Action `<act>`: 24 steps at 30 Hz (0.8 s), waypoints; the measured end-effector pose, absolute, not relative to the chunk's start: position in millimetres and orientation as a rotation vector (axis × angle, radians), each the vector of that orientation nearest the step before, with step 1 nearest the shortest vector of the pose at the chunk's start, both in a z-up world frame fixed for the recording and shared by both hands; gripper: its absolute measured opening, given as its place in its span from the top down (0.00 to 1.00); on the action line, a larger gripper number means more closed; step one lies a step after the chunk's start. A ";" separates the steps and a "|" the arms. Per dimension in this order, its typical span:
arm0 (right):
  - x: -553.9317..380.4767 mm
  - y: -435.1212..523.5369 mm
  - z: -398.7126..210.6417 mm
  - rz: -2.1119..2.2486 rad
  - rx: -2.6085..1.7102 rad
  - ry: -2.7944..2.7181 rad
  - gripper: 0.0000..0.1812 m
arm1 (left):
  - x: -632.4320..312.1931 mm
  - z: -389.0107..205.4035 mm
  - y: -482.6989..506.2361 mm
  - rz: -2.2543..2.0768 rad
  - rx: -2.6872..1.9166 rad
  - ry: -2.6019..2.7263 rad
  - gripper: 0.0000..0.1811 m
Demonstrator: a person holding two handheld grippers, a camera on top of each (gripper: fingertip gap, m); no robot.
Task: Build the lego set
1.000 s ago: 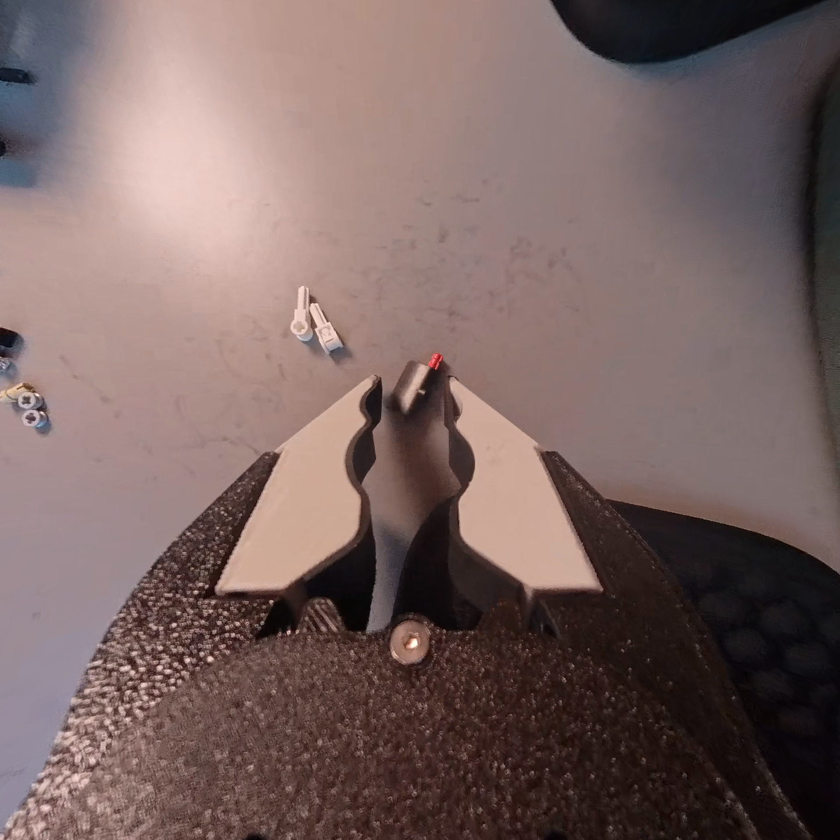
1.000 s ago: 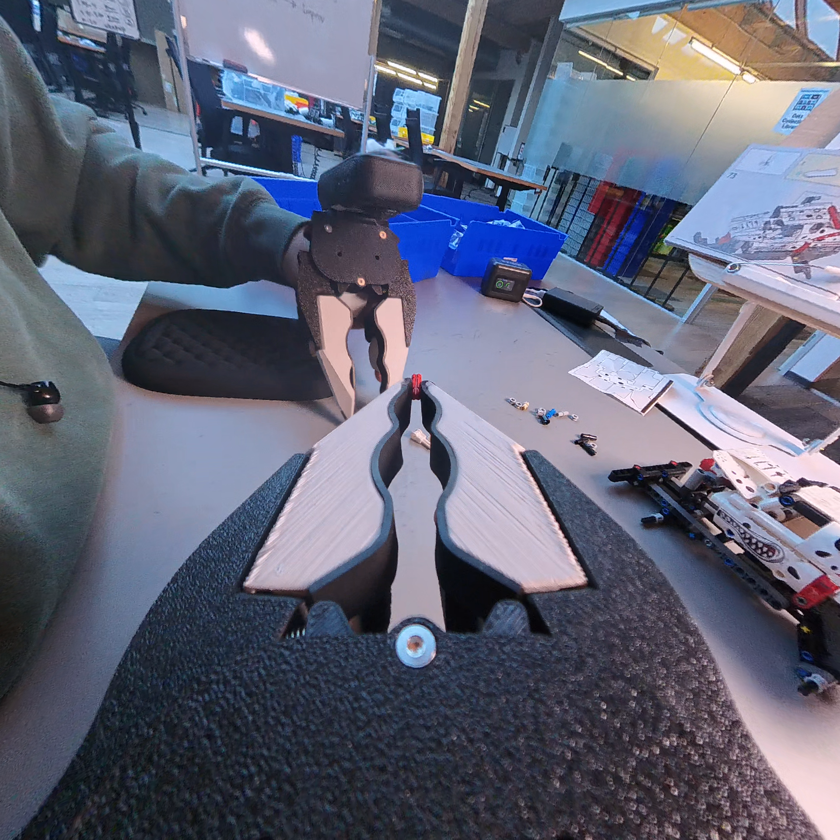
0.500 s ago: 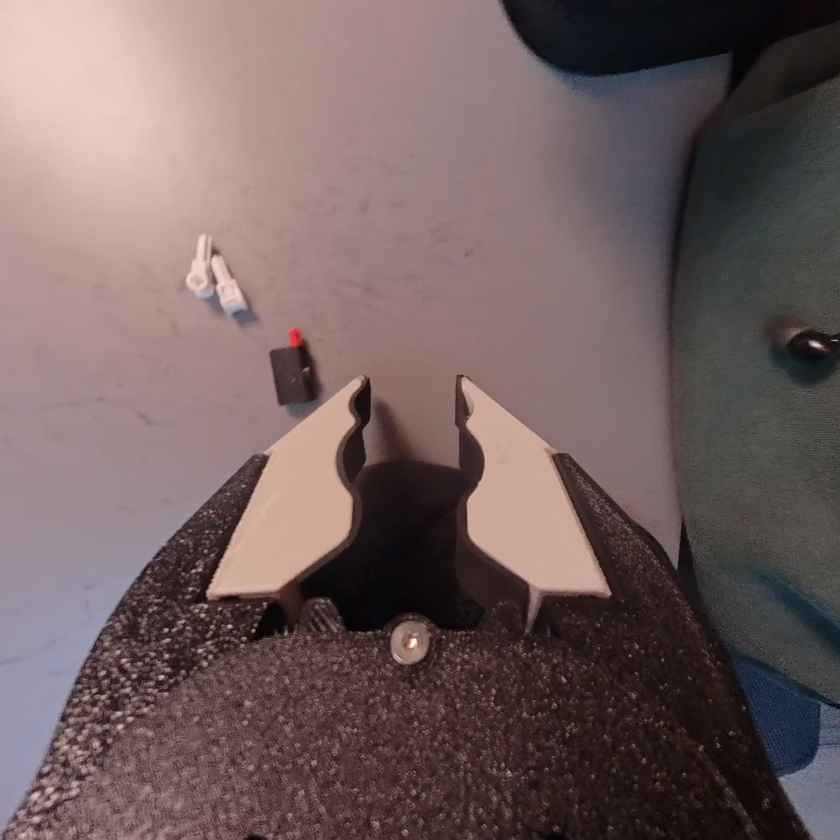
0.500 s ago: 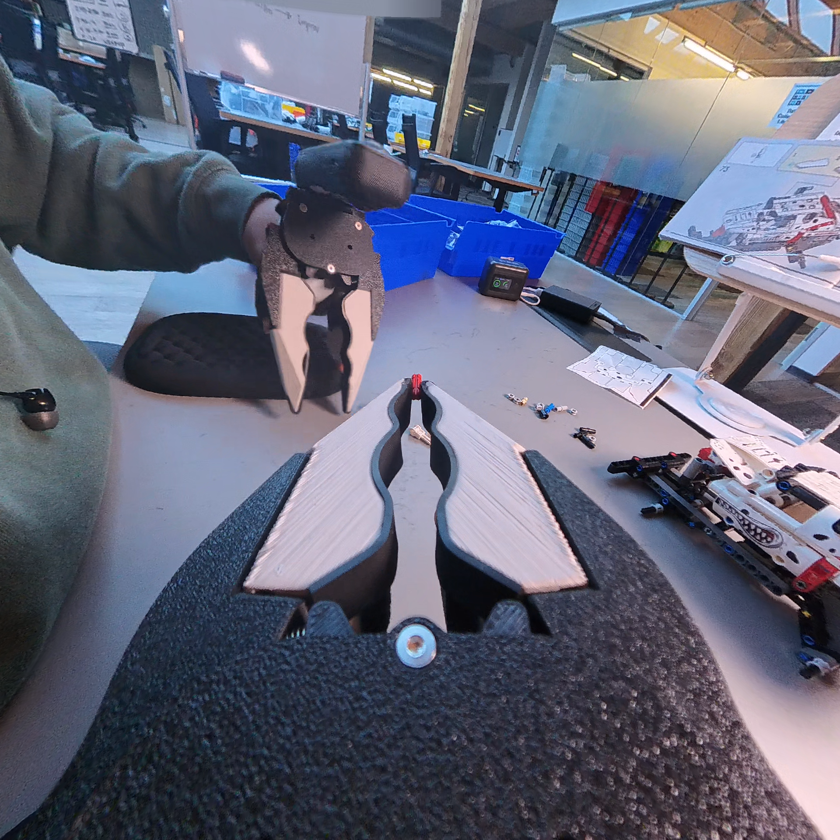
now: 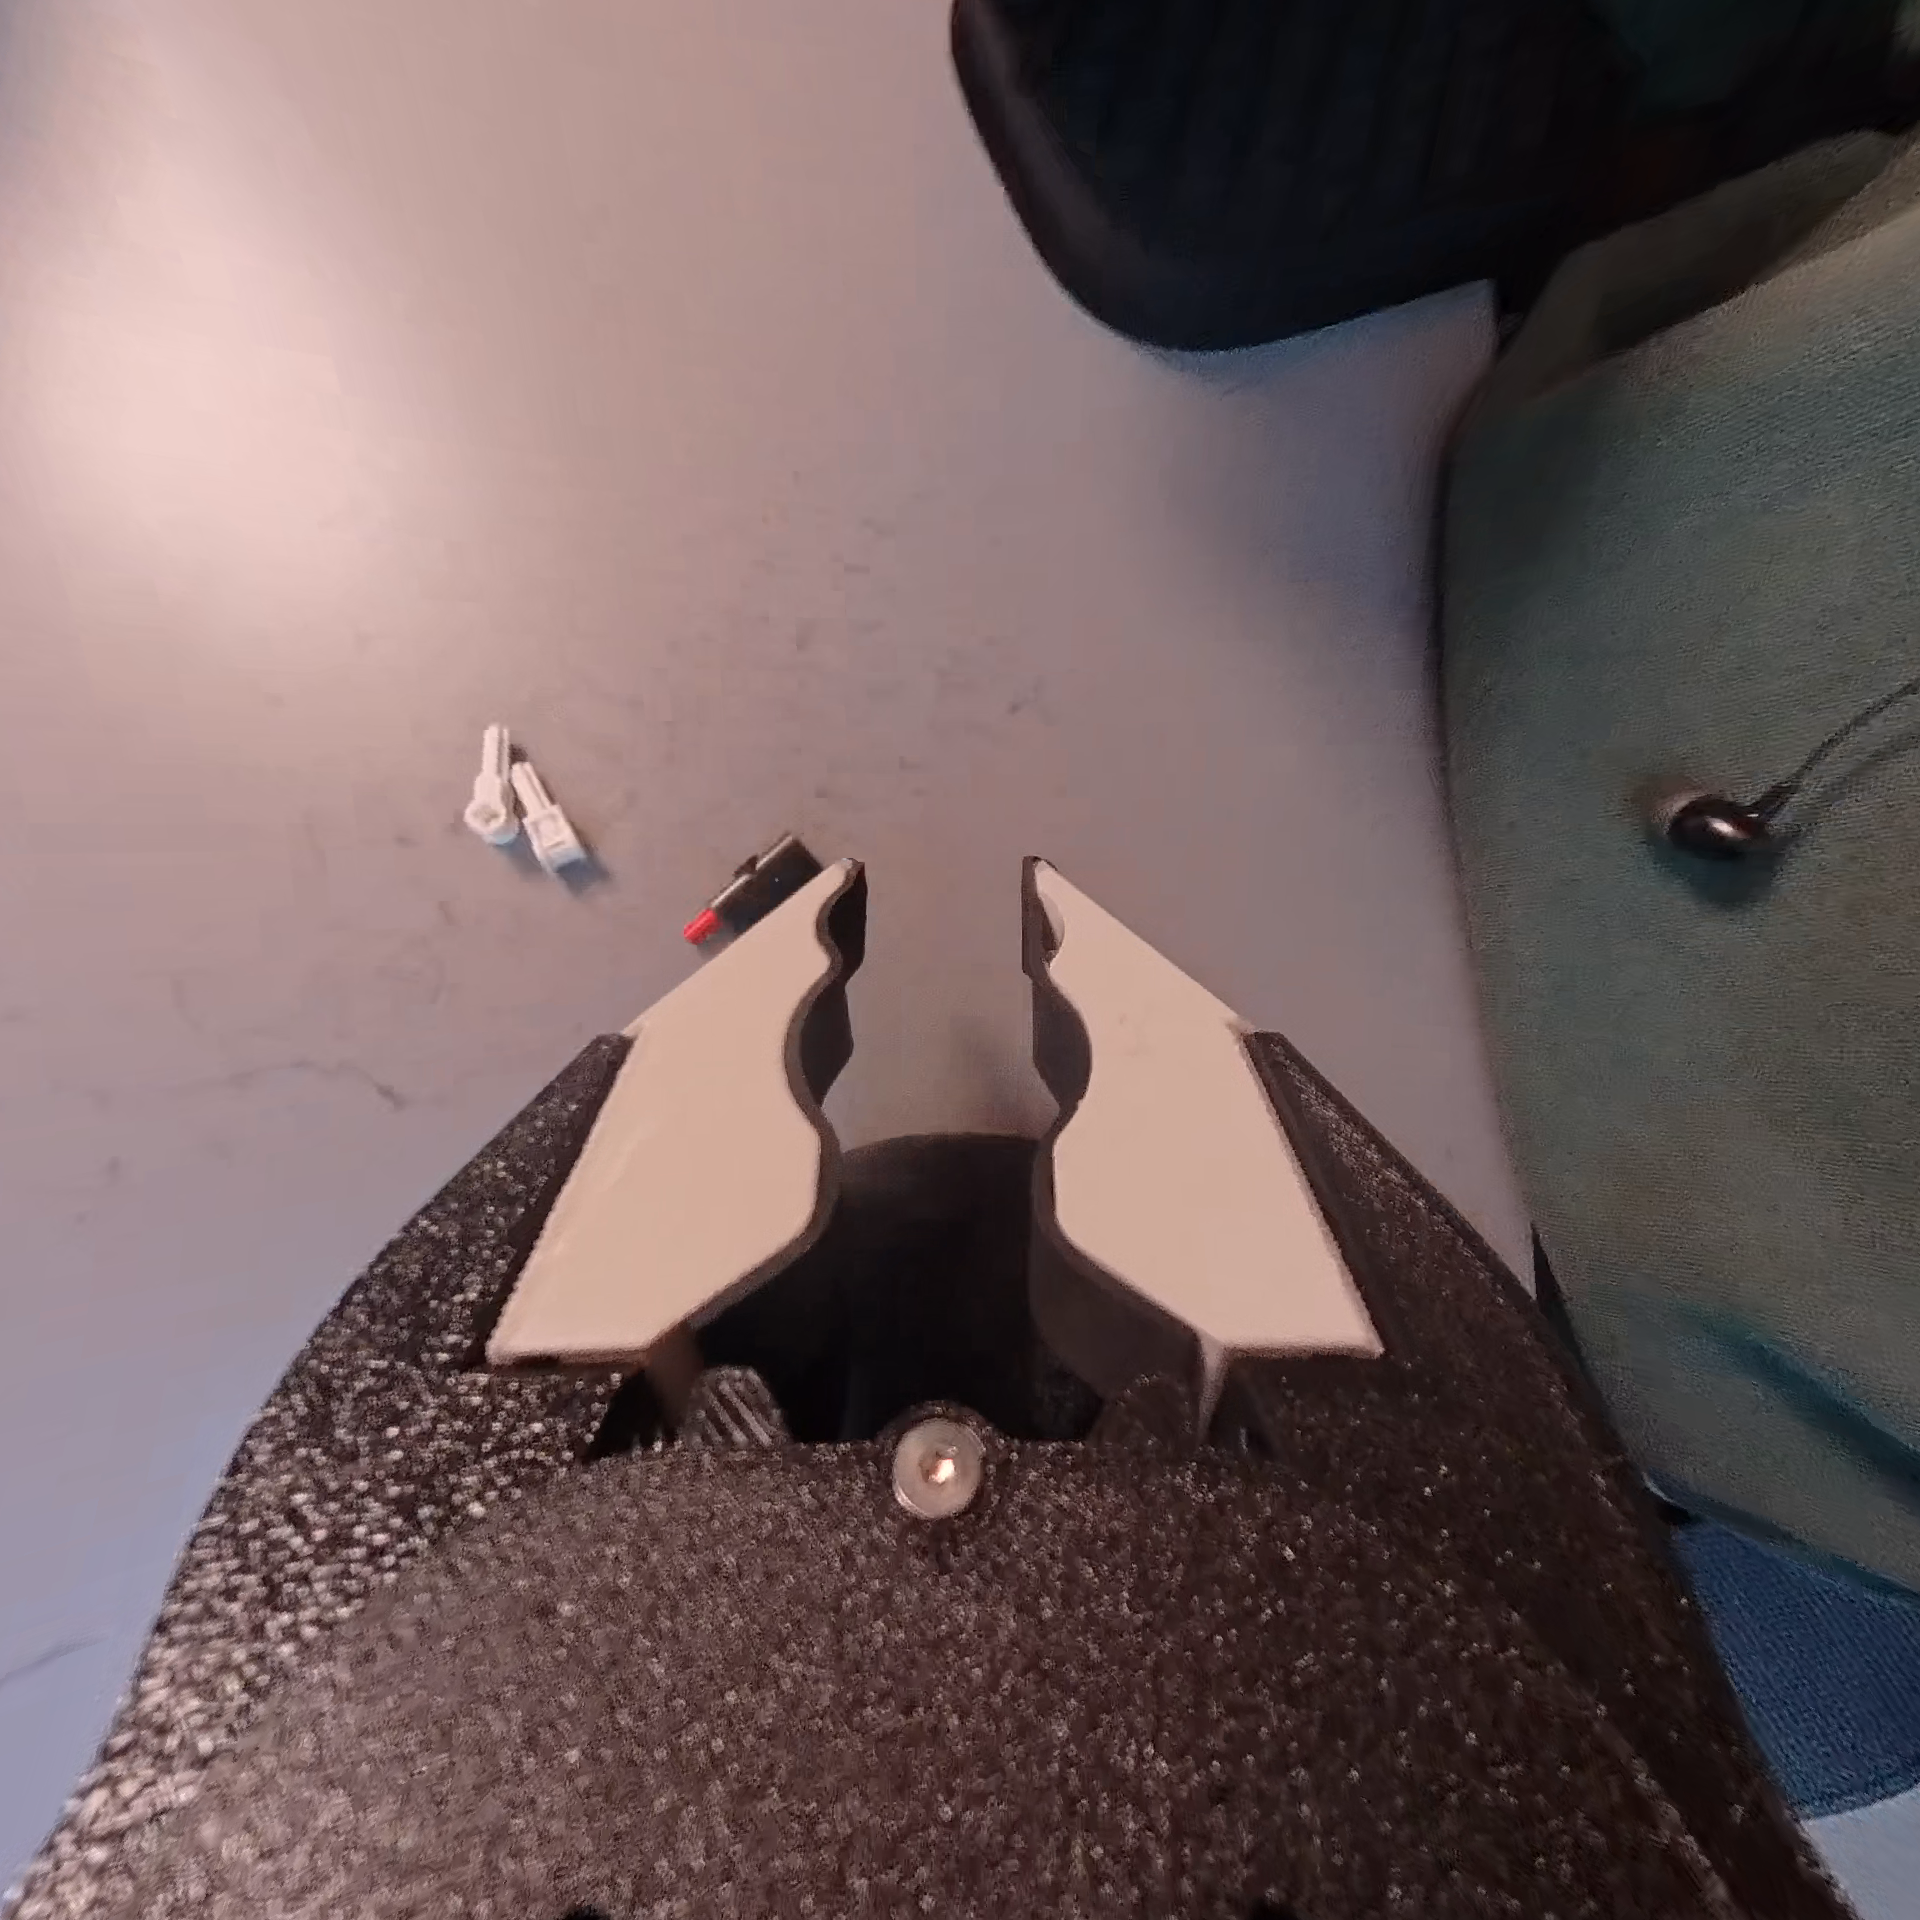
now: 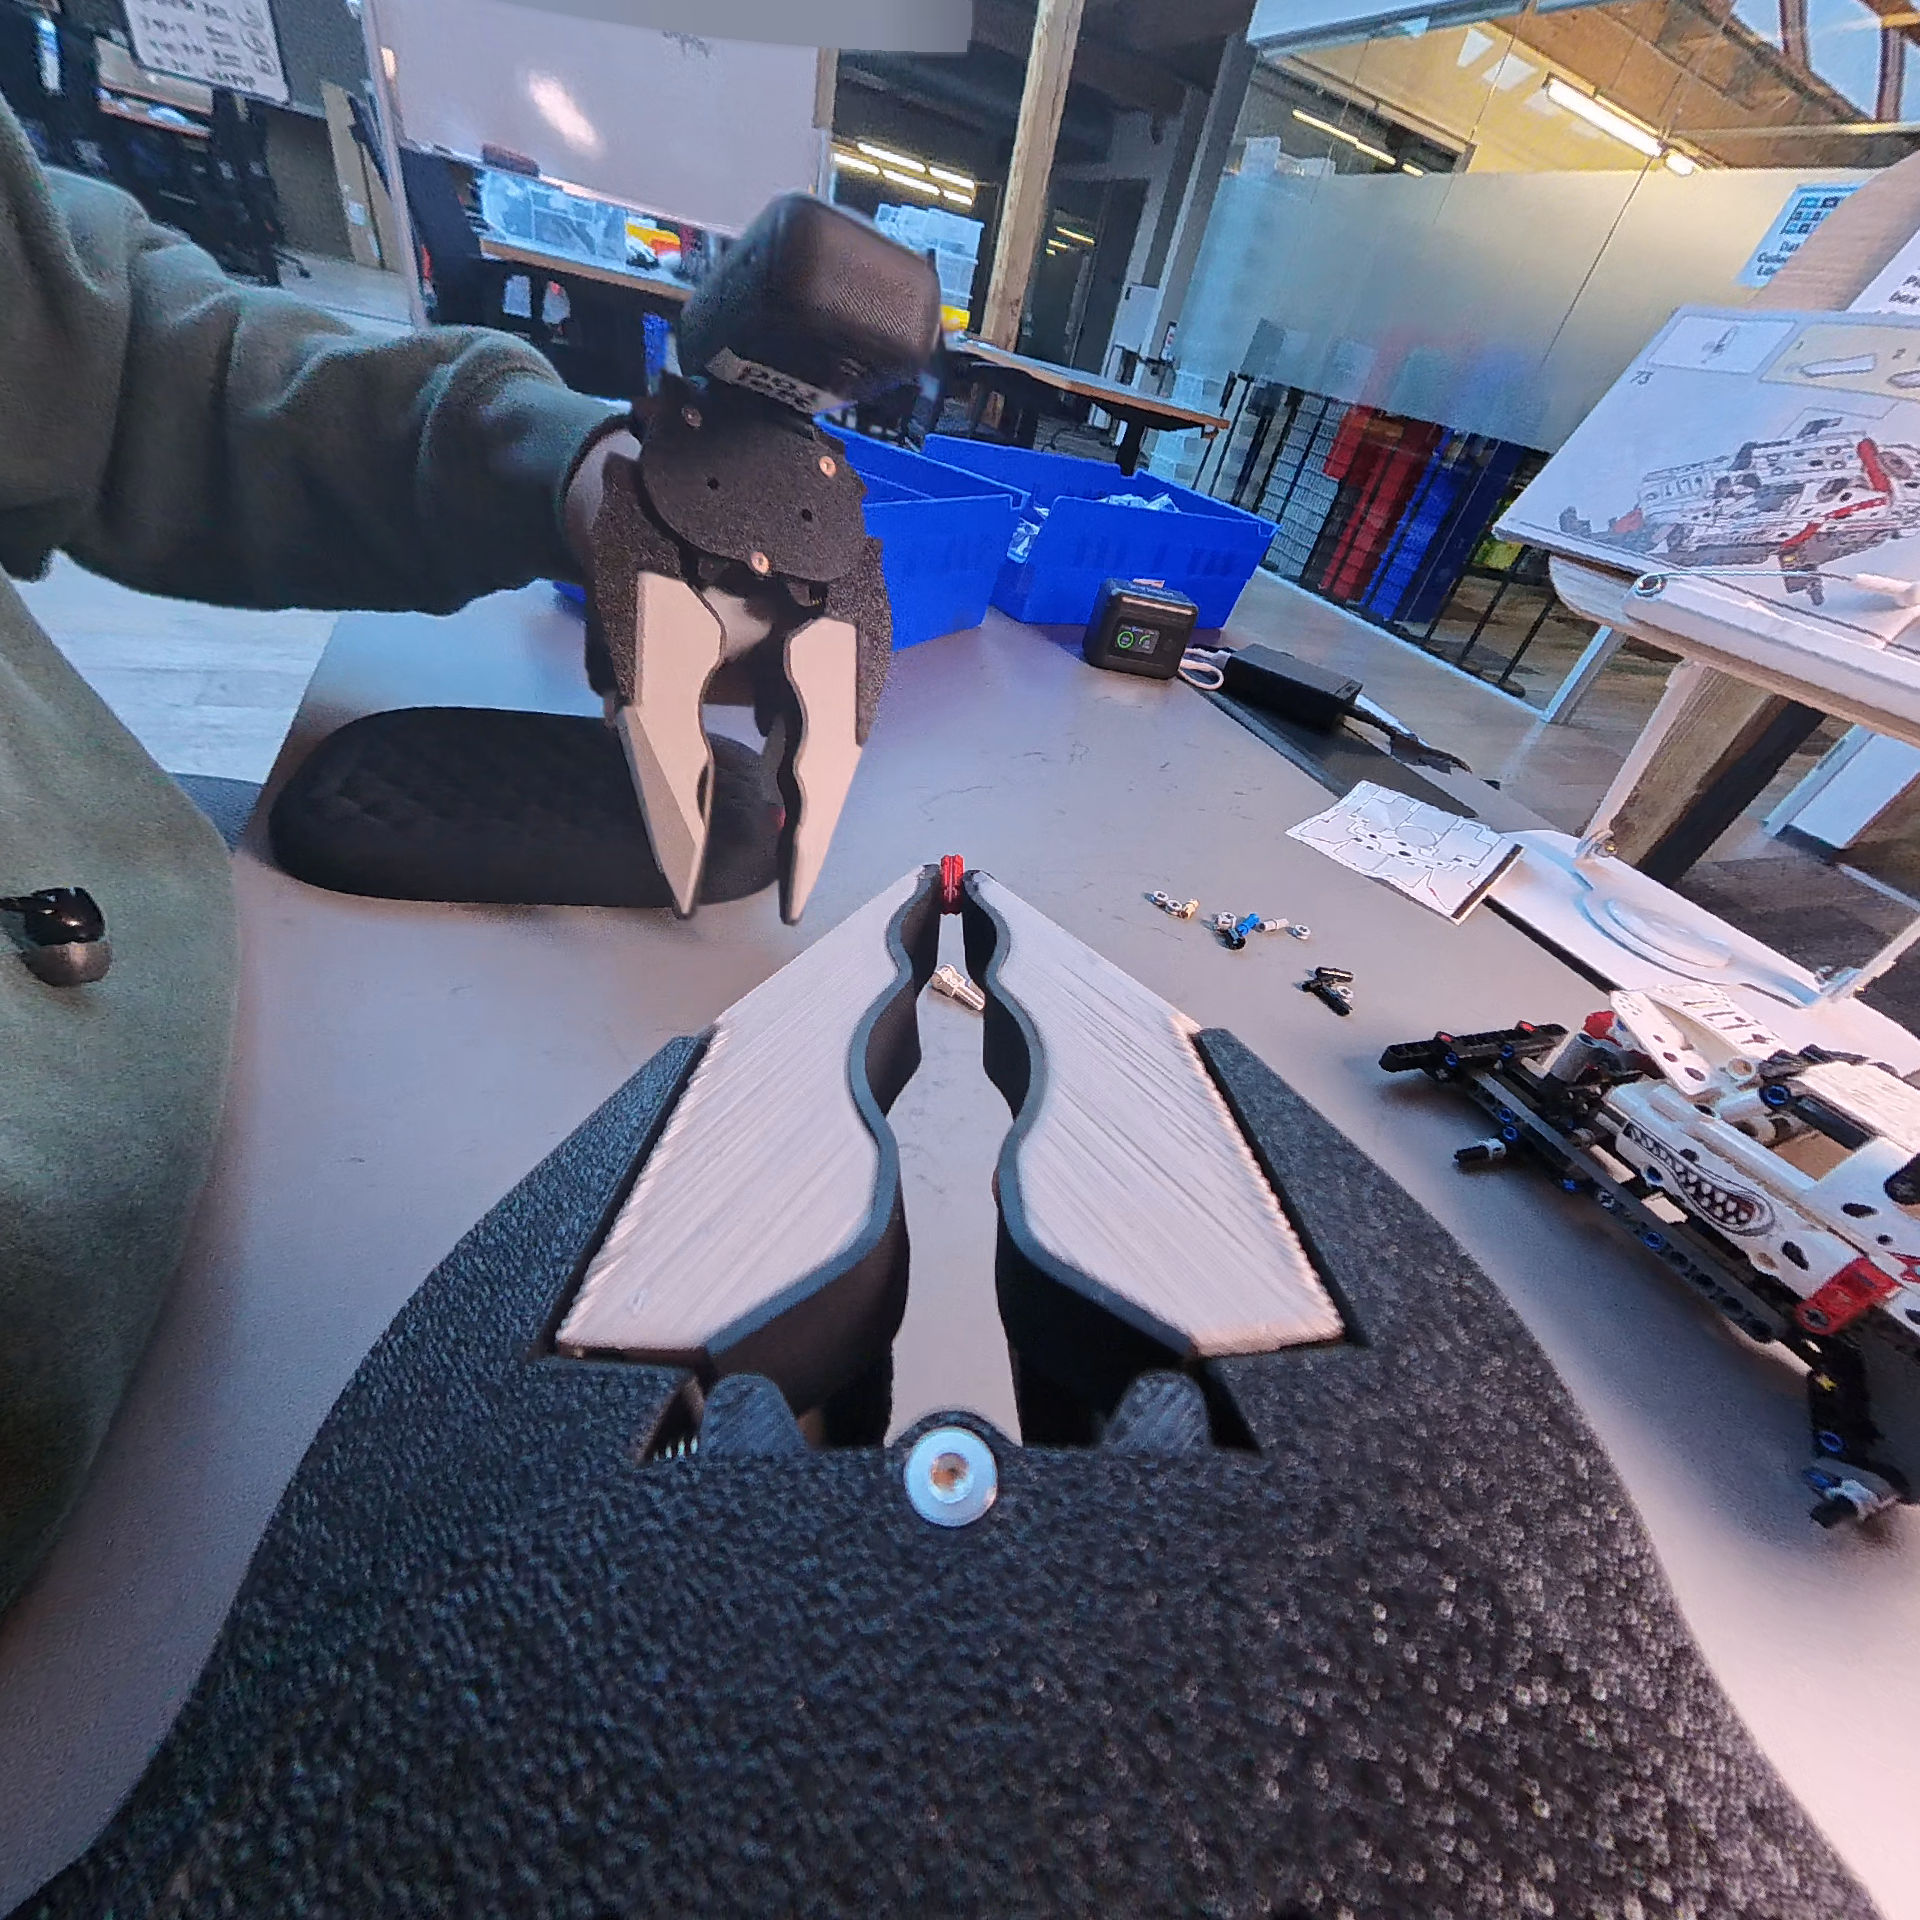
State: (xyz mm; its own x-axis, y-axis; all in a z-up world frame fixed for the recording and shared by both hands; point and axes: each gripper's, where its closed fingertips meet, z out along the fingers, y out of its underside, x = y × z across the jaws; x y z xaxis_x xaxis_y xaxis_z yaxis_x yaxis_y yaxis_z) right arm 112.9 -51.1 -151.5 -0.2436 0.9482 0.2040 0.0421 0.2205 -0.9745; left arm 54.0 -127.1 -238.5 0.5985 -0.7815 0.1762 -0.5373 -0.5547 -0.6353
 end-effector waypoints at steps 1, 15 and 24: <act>112.5 -51.1 -151.8 1.183 -0.974 -1.531 0.98 | 55.1 -234.3 -125.7 -0.616 -2.275 1.037 0.85; 111.5 -51.2 -155.2 1.175 -0.987 -1.540 0.99 | 33.9 -270.5 -96.6 -0.514 -2.290 1.210 0.83; 110.4 -51.7 -157.4 1.186 -0.993 -1.552 0.98 | 34.3 -271.5 -108.1 -0.427 -2.248 1.229 0.93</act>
